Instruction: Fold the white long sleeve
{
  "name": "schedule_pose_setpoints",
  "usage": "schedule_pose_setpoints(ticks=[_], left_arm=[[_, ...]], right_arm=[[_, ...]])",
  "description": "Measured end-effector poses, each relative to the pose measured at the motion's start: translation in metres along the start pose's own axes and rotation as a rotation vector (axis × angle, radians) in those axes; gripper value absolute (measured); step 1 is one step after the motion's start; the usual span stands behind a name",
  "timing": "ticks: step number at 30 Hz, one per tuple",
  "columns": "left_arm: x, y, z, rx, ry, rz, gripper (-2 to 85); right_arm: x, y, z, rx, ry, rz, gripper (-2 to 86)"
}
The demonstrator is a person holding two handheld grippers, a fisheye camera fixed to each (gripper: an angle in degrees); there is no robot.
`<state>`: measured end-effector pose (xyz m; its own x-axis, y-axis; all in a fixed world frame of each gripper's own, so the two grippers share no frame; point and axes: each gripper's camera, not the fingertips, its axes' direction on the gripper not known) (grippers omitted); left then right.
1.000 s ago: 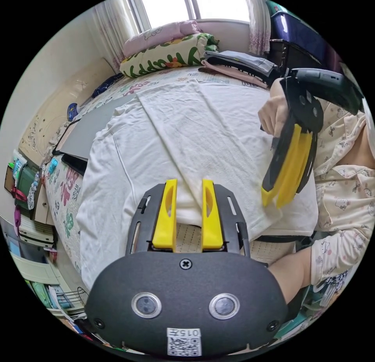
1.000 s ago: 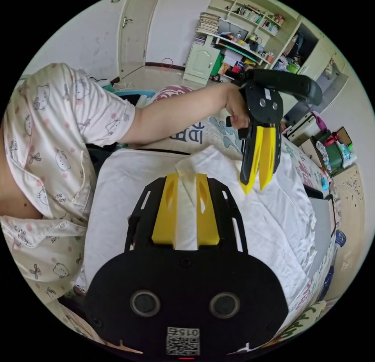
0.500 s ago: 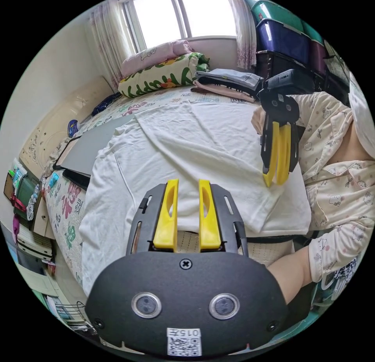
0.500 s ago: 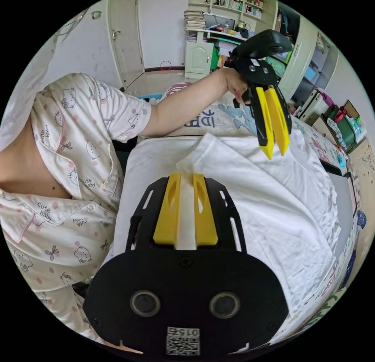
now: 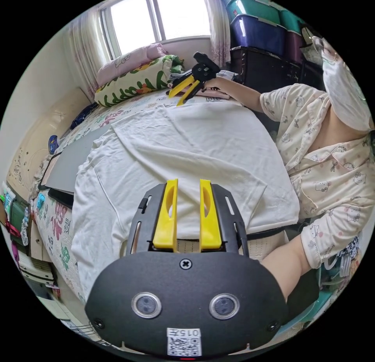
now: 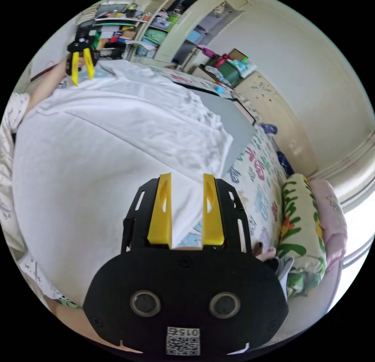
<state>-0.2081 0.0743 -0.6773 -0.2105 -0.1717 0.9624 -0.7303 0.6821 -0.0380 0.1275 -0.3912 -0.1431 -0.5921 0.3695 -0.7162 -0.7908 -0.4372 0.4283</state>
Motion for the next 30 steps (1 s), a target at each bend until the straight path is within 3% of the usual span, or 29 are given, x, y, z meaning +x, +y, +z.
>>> schedule_pose_setpoints(ticks=[4, 11, 17, 27, 30], left_arm=[[0.009, -0.001, 0.033, -0.096, -0.001, 0.011, 8.9], [0.010, 0.023, 0.059, -0.150, 0.044, -0.043, 9.6], [0.028, 0.055, 0.059, -0.158, 0.058, -0.063, 9.5], [0.083, 0.128, 0.030, -0.148, 0.046, -0.067, 9.4], [0.095, 0.164, -0.027, -0.007, -0.085, -0.160, 9.7]], right_arm=[[0.025, 0.023, 0.037, -0.096, 0.035, 0.076, 11.6], [0.043, 0.037, 0.063, 0.016, 0.064, 0.174, 3.4], [0.090, 0.085, 0.074, 0.084, -0.192, 0.389, 1.2], [0.074, 0.106, 0.078, 0.076, -0.136, 0.368, 7.1], [0.068, 0.124, 0.066, 0.133, -0.065, 0.406, 9.8]])
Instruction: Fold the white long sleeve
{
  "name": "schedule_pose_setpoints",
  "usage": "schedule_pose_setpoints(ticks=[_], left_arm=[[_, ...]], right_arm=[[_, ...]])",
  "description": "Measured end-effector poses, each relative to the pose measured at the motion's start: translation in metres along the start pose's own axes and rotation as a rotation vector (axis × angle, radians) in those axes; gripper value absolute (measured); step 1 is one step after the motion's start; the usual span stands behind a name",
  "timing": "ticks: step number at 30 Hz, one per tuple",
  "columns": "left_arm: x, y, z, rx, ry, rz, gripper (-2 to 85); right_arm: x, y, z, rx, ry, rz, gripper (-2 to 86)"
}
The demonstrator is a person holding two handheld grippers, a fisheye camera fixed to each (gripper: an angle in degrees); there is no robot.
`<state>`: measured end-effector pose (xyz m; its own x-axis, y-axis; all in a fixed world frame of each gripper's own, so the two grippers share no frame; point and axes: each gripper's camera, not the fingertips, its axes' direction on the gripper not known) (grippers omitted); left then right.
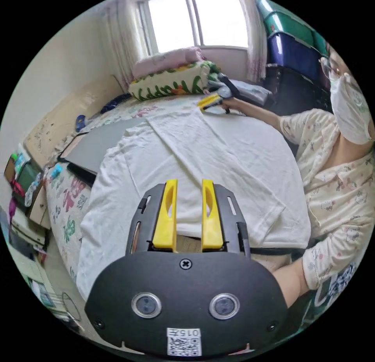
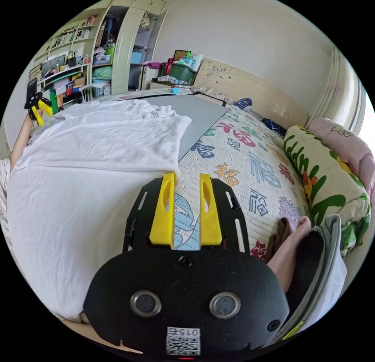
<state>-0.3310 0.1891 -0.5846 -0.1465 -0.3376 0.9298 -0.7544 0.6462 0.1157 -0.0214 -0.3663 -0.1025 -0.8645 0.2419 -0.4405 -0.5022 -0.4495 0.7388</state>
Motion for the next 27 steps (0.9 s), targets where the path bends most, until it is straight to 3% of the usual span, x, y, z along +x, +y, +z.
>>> schedule_pose_setpoints(ticks=[3, 5, 7, 11, 14, 17, 20, 24, 26, 27], left_arm=[[-0.029, 0.080, -0.092, 0.271, -0.276, -0.372, 11.4], [-0.064, 0.198, -0.156, 0.475, -0.498, -0.951, 13.5], [-0.060, 0.298, -0.178, 0.628, -0.541, -1.210, 15.1], [-0.025, 0.440, -0.201, 0.691, -0.689, -1.617, 20.8], [0.017, 0.485, -0.206, 0.657, -0.933, -1.818, 23.0], [0.062, 0.530, -0.222, 0.804, -0.967, -1.961, 22.2], [0.051, 0.559, -0.215, 0.784, -0.817, -2.039, 17.0], [0.038, 0.535, -0.227, 0.694, -0.828, -2.042, 11.5], [0.036, 0.525, -0.233, 0.739, -0.783, -2.062, 1.9], [0.037, 0.523, -0.234, 0.779, -0.758, -2.053, 1.5]], right_arm=[[0.003, 0.016, -0.011, 0.064, 0.019, 0.020, 10.0], [0.006, 0.026, -0.018, 0.102, 0.046, 0.048, 8.0], [0.017, 0.037, -0.026, 0.159, 0.061, 0.123, 6.6], [0.054, 0.071, -0.044, 0.299, -0.018, 0.316, 5.3], [0.072, 0.091, -0.050, 0.367, -0.073, 0.394, 3.9], [0.080, 0.102, -0.052, 0.391, -0.105, 0.421, 2.5], [0.082, 0.105, -0.050, 0.389, -0.130, 0.412, 1.5], [0.080, 0.101, -0.045, 0.364, -0.164, 0.365, 1.1], [0.073, 0.097, -0.043, 0.340, -0.154, 0.323, 1.0], [0.070, 0.097, -0.043, 0.338, -0.147, 0.313, 1.1]])
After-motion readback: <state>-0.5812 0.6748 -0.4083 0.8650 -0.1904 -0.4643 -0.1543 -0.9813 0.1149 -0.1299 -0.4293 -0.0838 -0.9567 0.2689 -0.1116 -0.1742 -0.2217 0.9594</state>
